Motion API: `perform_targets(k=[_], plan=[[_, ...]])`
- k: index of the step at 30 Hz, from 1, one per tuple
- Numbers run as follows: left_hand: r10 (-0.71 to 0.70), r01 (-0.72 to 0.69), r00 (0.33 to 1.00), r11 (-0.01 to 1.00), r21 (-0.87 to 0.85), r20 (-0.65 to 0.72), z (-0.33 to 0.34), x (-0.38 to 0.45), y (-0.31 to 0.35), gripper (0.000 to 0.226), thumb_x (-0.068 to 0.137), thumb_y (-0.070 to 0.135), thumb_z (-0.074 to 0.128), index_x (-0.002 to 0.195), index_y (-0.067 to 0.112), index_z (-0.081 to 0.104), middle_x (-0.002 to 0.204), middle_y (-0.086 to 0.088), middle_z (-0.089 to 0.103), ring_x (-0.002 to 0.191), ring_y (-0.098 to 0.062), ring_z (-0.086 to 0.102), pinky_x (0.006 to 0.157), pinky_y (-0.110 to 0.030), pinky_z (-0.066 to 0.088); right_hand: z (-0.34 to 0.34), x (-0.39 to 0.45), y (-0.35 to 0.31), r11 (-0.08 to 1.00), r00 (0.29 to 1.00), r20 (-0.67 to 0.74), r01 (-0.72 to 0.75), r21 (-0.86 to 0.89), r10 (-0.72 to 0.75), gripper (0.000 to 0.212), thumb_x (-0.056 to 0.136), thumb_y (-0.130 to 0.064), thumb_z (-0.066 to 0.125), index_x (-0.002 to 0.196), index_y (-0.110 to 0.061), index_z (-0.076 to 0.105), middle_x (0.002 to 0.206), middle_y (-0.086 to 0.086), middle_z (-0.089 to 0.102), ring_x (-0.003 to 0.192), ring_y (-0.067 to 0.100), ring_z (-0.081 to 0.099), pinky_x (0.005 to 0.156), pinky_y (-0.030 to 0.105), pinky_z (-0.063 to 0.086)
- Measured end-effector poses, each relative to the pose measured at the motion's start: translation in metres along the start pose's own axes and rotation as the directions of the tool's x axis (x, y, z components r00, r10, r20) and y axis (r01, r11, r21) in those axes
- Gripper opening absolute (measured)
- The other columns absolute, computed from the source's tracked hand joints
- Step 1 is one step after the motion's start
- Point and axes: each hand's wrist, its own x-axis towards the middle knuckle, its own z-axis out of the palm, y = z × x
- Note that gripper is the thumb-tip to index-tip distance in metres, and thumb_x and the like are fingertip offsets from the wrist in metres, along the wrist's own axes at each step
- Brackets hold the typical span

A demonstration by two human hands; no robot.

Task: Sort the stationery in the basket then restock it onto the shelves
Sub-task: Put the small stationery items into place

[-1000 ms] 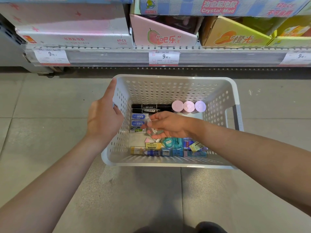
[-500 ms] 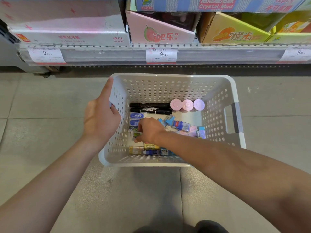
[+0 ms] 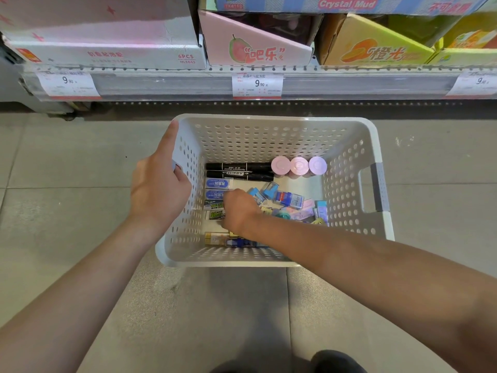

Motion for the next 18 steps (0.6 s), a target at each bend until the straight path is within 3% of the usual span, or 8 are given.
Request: perform_targets(k=[7,10,14,18], plan=[[-0.019,0.020,1.000,1.000,0.006,-0.007,0.001,0.000,0.000,0.071,0.090,-0.002,0.042,0.151,0.030,0.022,0.065,-0.009,0.044,0.053,-0.015,0.036,0.049,-0.033,0.033,0.004,0.003,-0.001,0.989,0.997,-0.003,0.070,-0.126,-0.071,0.030,0.086,-0.009,0.065,0.114,-0.005,0.055,0.114,0.012,0.060,0.103,0.026,0.060,0.071,0.030,0.046],[-0.019,0.019,1.000,1.000,0.008,-0.011,0.001,0.000,-0.001,0.072,0.090,-0.002,0.041,0.152,0.028,0.021,0.061,-0.006,0.039,0.053,-0.016,0.036,0.051,-0.035,0.034,0.002,0.002,0.000,0.994,0.997,0.010,0.081,-0.078,-0.080,0.037,0.085,-0.009,0.066,0.118,-0.004,0.050,0.116,0.013,0.058,0.106,0.028,0.059,0.073,0.031,0.046],[-0.018,0.019,1.000,1.000,0.020,-0.013,0.002,0.001,0.000,0.071,0.091,-0.002,0.042,0.152,0.027,0.021,0.062,-0.001,0.037,0.055,-0.013,0.037,0.052,-0.033,0.035,-0.003,0.000,0.004,0.989,0.986,0.103,0.136,-0.052,-0.130,0.029,0.090,-0.021,0.060,0.113,-0.003,0.055,0.114,0.014,0.059,0.104,0.026,0.058,0.071,0.028,0.042],[-0.024,0.024,1.000,0.999,0.022,-0.008,0.002,0.001,0.000,0.071,0.091,-0.002,0.042,0.152,0.027,0.021,0.063,-0.002,0.039,0.055,-0.015,0.039,0.053,-0.035,0.037,-0.017,-0.007,0.011,0.974,0.934,0.287,0.226,-0.009,-0.214,0.033,0.096,-0.015,0.047,0.127,-0.005,0.053,0.125,0.014,0.056,0.113,0.027,0.054,0.087,0.030,0.045]])
